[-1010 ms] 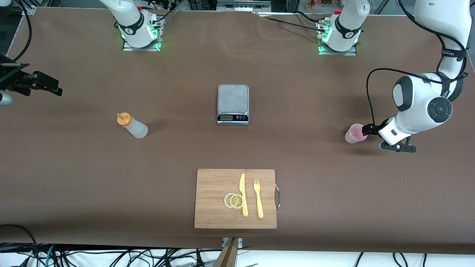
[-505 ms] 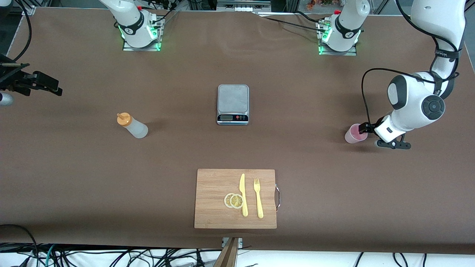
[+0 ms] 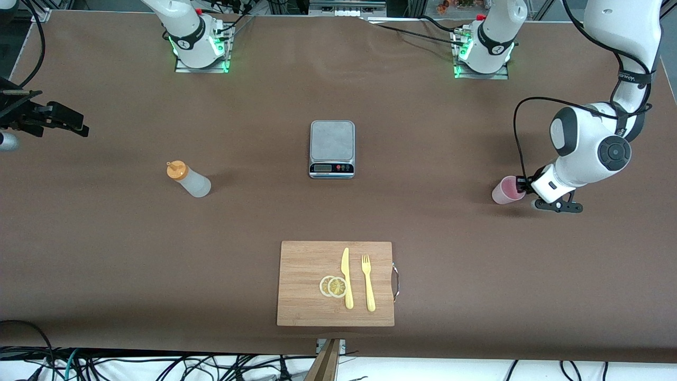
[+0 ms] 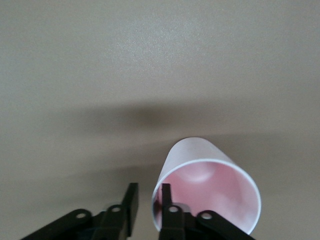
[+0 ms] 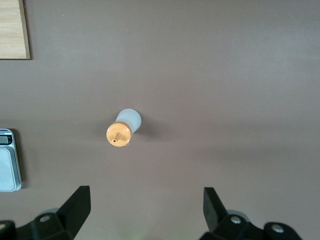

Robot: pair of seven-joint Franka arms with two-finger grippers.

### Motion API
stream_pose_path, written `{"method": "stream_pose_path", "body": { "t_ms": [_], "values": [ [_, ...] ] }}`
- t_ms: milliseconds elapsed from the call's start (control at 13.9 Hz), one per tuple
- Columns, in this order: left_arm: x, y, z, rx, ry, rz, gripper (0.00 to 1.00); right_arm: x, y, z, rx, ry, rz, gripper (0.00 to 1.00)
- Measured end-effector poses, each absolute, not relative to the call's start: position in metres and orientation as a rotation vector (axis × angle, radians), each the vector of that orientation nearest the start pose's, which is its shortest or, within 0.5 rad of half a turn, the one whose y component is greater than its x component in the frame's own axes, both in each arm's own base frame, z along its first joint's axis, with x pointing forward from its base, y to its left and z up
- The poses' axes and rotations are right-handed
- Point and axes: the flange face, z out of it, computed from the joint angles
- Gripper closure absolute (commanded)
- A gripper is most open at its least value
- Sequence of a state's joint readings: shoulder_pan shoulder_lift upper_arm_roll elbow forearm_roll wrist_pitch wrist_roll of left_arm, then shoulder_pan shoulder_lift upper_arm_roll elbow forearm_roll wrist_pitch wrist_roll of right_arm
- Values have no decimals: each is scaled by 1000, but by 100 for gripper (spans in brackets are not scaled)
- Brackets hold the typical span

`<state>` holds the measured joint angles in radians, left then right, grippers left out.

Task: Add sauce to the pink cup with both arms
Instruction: 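Move the left gripper down over the pink cup and grasp it, then carry the pink cup with the left gripper onto the silver scale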

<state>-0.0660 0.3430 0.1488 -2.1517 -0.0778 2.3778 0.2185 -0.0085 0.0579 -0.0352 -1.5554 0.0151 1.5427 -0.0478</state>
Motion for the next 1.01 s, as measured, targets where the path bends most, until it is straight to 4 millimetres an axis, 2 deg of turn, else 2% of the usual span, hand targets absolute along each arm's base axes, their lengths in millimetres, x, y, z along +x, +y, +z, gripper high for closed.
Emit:
{"method": "stream_pose_path", "body": {
  "t_ms": [288, 433, 505, 721, 1010],
  "values": [
    [557, 39, 238, -3158, 141, 156, 100, 568, -23, 597, -3123, -6, 109, 0],
    [561, 26, 244, -3160, 176, 165, 100, 568, -23, 597, -3123, -5, 109, 0],
    [566, 12, 253, -3172, 187, 175, 100, 568, -23, 597, -3123, -5, 109, 0],
    [579, -45, 287, -3224, 216, 153, 100, 568, -23, 597, -3123, -5, 109, 0],
    [574, -130, 321, -3233, 249, 121, 100, 568, -23, 597, -3123, -5, 109, 0]
  ]
}}
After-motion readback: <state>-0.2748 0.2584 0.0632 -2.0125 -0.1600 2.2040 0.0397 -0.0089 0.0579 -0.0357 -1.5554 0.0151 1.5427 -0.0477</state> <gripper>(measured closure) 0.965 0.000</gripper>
